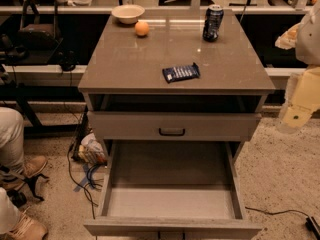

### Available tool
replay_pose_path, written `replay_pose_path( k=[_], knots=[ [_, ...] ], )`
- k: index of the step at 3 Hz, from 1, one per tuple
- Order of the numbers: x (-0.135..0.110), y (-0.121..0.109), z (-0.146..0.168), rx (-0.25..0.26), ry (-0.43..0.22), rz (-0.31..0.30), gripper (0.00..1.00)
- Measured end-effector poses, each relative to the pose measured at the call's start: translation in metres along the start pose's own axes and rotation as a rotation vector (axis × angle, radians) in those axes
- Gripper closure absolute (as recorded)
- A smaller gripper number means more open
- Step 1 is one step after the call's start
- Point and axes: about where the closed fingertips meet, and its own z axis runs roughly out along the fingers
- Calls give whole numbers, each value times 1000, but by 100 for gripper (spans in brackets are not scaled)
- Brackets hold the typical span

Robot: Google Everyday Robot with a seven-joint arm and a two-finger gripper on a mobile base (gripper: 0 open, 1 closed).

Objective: Place rxbar blueberry into middle drawer

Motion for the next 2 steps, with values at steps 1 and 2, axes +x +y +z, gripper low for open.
replay_pose_path(
  k=[1, 2],
  knots=[
    [0, 0, 0, 0, 0, 0, 0],
    [-15, -48, 26, -3, -133, -25, 0]
  ],
)
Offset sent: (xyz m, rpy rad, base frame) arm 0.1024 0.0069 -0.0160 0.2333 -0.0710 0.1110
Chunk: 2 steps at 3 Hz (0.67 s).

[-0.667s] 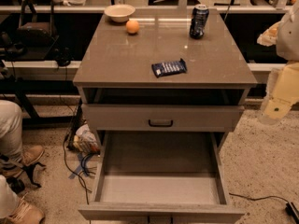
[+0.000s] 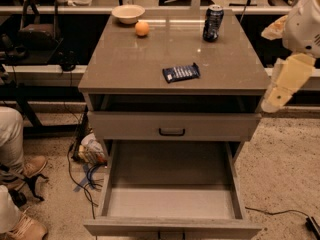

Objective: Place rxbar blueberry into middle drawer

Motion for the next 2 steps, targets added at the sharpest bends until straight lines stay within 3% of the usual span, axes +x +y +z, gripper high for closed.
replay_pose_path(
  k=[1, 2],
  knots=[
    [-8, -46, 21, -4, -94, -9, 0],
    [-31, -87, 49, -18, -182, -17, 0]
  ],
)
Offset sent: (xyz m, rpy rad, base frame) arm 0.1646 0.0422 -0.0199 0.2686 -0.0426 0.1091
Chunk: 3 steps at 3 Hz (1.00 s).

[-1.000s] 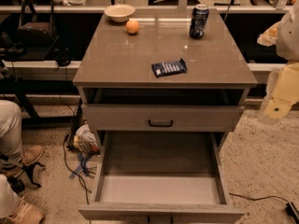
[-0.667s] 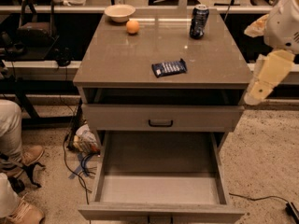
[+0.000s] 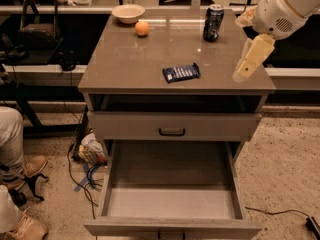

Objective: Place rxbar blueberry into middle drawer

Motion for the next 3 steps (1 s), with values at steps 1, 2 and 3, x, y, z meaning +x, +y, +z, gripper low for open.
replay_pose_path(
  k=[1, 2, 3],
  knots=[
    [-17, -28, 40, -31, -37, -1, 0],
    [-30, -45, 75, -21, 1, 14, 0],
    [-36, -50, 111, -17, 87, 11, 0]
  ],
)
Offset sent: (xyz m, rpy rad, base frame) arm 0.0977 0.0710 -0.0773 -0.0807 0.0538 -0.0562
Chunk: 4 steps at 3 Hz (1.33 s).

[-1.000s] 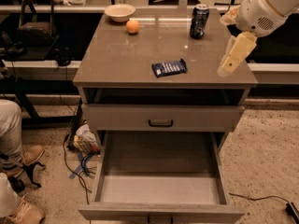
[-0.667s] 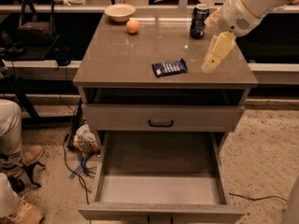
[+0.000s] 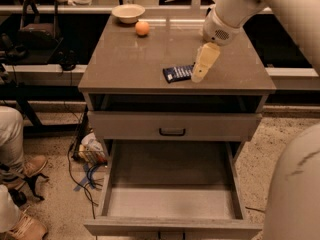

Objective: Place rxbar blueberry into middle drawer

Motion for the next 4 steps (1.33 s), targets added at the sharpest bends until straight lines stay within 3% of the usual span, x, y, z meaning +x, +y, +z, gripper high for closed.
replay_pose_path(
  k=[2, 4],
  knots=[
    [-6, -10, 43, 19, 172, -2, 0],
    [-3, -18, 65, -15, 263, -1, 0]
  ],
)
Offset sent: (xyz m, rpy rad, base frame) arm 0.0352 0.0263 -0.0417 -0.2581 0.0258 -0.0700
